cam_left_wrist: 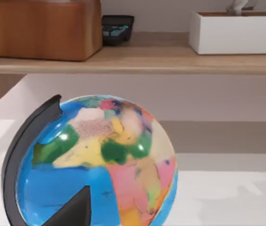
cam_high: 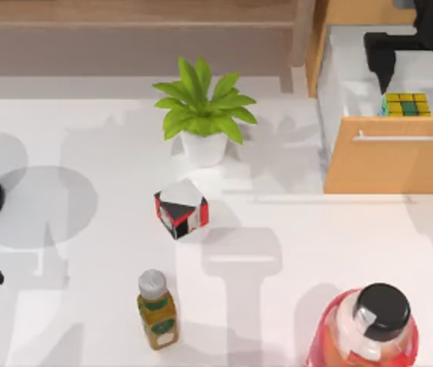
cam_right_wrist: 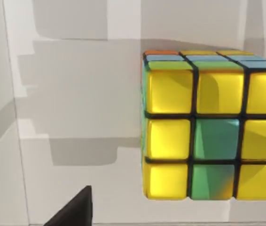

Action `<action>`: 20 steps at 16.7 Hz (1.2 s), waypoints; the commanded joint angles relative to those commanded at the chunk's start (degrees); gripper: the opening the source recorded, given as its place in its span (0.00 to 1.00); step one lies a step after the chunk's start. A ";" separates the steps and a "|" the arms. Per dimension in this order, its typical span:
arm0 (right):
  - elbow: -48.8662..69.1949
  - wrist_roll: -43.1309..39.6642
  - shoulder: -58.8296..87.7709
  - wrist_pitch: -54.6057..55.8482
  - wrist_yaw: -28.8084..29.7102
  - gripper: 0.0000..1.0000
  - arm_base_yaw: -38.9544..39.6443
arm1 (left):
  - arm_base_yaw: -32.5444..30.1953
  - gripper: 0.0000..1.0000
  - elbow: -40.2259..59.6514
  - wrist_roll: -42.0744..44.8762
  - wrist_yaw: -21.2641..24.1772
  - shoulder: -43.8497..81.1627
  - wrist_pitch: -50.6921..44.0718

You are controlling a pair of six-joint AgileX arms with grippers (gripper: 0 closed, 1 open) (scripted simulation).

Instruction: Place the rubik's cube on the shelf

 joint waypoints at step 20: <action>-10.15 -0.07 1.80 11.99 -0.11 0.70 -0.30 | 0.00 1.00 0.00 0.00 0.00 0.00 0.00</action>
